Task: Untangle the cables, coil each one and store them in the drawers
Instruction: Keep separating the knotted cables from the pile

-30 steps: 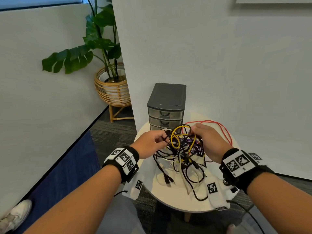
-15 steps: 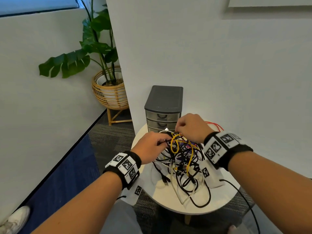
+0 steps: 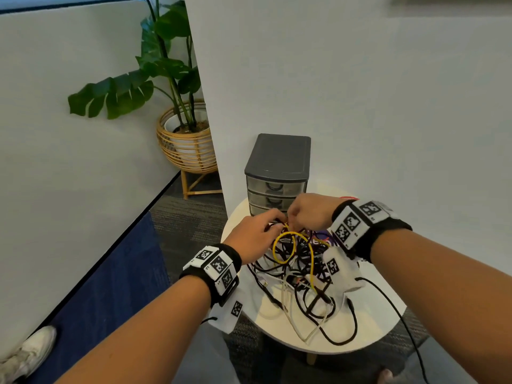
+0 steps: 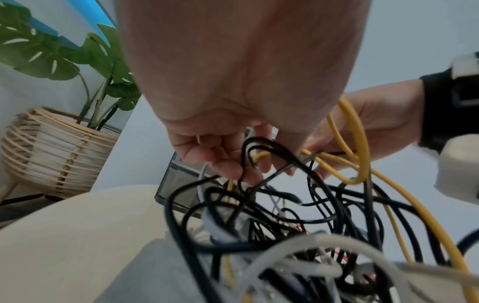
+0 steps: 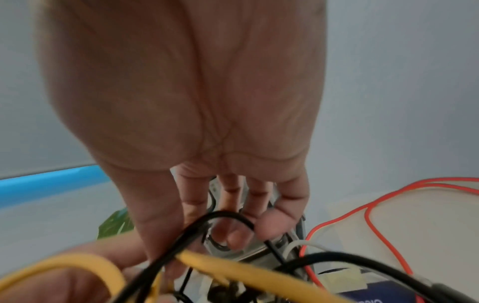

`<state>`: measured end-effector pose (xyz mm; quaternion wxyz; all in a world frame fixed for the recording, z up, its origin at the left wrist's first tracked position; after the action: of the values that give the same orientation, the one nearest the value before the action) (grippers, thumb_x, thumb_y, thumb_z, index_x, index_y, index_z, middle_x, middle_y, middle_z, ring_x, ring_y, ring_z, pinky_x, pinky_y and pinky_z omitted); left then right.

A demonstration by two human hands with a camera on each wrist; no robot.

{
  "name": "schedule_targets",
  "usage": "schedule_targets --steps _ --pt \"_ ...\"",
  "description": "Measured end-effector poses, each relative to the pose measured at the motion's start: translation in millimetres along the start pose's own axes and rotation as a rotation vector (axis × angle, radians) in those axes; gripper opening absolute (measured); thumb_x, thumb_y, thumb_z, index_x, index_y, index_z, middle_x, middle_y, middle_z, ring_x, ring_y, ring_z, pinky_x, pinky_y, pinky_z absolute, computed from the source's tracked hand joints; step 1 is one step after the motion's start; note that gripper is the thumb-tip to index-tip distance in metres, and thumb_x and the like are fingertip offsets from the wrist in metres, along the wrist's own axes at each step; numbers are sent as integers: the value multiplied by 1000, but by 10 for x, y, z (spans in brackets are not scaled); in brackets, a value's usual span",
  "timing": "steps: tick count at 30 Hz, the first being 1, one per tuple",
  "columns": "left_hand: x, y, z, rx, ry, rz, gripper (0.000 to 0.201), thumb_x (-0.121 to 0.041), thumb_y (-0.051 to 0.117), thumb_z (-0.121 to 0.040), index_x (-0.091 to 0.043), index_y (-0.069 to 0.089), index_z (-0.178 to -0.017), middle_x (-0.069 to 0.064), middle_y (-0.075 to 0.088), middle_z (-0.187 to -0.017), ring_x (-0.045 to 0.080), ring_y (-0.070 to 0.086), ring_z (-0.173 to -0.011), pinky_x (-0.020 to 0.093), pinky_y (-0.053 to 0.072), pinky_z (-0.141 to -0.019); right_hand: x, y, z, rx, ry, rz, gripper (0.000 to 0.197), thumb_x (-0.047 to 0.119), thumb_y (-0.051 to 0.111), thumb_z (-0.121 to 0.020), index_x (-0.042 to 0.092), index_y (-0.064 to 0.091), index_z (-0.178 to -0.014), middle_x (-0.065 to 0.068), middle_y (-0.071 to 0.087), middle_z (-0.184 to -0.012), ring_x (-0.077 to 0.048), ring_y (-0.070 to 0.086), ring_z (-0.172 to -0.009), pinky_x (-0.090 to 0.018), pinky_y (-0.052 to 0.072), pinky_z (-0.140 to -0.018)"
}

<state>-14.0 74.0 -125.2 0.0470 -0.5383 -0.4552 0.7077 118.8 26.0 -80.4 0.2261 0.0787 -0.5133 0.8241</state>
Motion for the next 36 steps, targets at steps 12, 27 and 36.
schedule_targets --steps 12,27,36 --pt "51 -7 -135 -62 2 -49 12 -27 55 -103 -30 66 -102 0 63 -101 14 57 -93 26 43 -76 -325 -22 406 -238 -209 -1043 17 7 60 -96 13 63 -81 -5 59 -86 -20 53 -84 -32 42 -71" --pt "7 -25 -104 -94 25 -79 23 -27 53 -104 -11 65 -93 6 63 -89 21 57 -85 44 49 -80 -174 -119 432 -526 -168 -701 20 17 50 -104 8 64 -93 -8 75 -75 -30 64 -72 -36 53 -75" --pt "-82 -139 -84 -157 -22 -26 34 -7 54 -96 -23 65 -125 -2 53 -116 11 56 -104 24 44 -90 -314 -53 559 -472 -228 -999 11 13 42 -107 19 50 -102 -5 78 -102 -22 60 -86 -35 43 -73"
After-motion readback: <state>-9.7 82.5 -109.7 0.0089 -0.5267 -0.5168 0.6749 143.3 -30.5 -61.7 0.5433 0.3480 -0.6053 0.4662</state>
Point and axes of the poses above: each hand's wrist, its own z-axis away from the middle knuckle, its own y-axis out of the palm, x = y × z, the point moved 5 cm from there along -z, towards the middle knuckle
